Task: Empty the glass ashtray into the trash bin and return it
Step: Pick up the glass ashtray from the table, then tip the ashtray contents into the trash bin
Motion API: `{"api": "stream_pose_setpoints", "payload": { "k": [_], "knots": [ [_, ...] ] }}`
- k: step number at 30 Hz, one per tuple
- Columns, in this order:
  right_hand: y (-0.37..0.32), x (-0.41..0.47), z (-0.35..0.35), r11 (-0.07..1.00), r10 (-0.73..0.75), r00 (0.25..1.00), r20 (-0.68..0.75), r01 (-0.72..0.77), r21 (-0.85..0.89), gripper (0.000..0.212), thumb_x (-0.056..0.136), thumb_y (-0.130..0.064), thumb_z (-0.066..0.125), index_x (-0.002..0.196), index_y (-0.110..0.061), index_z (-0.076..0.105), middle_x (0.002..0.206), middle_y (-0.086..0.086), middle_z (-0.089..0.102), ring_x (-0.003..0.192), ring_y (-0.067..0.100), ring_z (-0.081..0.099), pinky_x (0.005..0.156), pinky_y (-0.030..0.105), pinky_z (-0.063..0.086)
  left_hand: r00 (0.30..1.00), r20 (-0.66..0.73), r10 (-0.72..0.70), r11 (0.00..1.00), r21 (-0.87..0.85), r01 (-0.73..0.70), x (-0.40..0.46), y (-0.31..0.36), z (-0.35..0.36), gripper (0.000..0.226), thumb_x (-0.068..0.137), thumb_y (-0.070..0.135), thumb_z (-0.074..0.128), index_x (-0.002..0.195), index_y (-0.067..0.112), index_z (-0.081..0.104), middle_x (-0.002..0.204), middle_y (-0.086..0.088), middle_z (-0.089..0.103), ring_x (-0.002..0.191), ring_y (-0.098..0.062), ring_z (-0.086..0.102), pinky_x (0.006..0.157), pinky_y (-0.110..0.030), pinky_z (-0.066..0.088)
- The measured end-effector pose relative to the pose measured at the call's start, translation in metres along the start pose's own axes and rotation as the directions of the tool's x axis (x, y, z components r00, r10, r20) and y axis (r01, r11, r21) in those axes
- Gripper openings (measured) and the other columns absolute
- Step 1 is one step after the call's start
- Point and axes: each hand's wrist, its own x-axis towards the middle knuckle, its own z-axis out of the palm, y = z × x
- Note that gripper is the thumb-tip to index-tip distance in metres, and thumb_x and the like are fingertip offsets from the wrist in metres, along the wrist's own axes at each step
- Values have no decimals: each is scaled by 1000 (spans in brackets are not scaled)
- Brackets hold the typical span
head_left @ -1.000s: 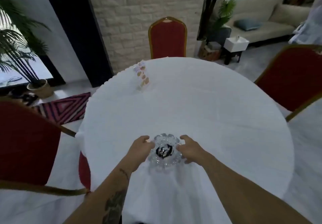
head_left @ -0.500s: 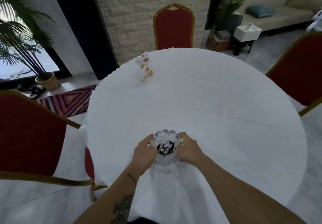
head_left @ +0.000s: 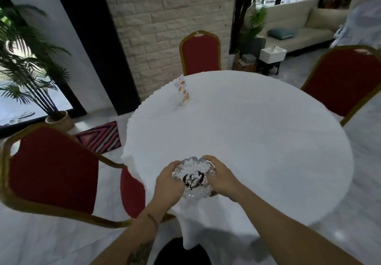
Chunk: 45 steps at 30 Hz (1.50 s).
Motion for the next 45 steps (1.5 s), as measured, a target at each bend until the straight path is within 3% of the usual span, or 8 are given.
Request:
{"api": "stream_pose_setpoints", "payload": {
  "k": [3,8,15,19,24,33,38,45],
  "knots": [
    [2,-26,41,999,-14,999,-46,15,33,51,95,-3,53,134,-35,55,128,-1,62,100,11,64,78,34,62,997,58,47,999,-1,-47,-23,-25,-36,55,85,-8,48,128,24,61,107,3,68,73,-16,60,55,-16,46],
    [5,-74,110,997,-26,995,-98,33,64,49,95,-4,56,135,-33,56,127,2,65,104,21,69,87,42,59,981,167,98,994,36,-105,-63,-67,-97,53,90,3,57,133,33,59,100,11,66,78,-16,67,72,-35,55],
    [12,-128,161,982,92,996,-13,-88,170,59,91,12,51,133,-30,52,113,3,61,77,15,64,51,28,59,968,225,110,993,8,-114,-81,-130,-127,53,82,11,68,126,40,65,112,0,75,82,-15,74,81,-46,64],
    [27,-138,168,974,109,994,5,-108,198,73,83,25,53,128,-33,53,121,8,59,97,29,62,56,36,62,968,214,128,991,-4,-130,-84,-161,-115,52,85,9,65,123,44,65,100,4,79,88,-29,75,76,-50,65],
    [61,-141,175,992,12,999,-31,-8,126,70,72,15,74,125,-25,52,116,-10,60,115,20,62,96,46,55,967,198,159,986,-76,-147,-101,-180,-92,47,91,-5,58,114,36,64,105,18,71,95,0,67,83,-27,56],
    [199,-68,203,984,122,992,41,-127,125,73,85,23,51,132,-33,52,131,10,55,104,36,67,78,67,57,973,161,166,986,-6,-167,-60,-293,-13,43,92,-5,61,124,24,65,115,8,69,107,-9,65,92,-26,52],
    [292,-5,225,998,70,997,37,-70,-1,68,84,14,57,122,-42,55,129,15,60,98,46,70,68,59,61,972,137,191,981,15,-195,-22,-372,44,40,91,8,66,111,42,59,95,6,76,73,-16,71,71,-38,63],
    [377,57,249,998,-39,998,39,41,-52,60,86,-1,66,131,-39,54,126,11,64,114,49,63,96,67,51,953,20,304,952,39,-304,24,-455,107,33,89,7,66,110,30,56,78,15,67,69,-12,66,66,-41,57]
  ]
}}
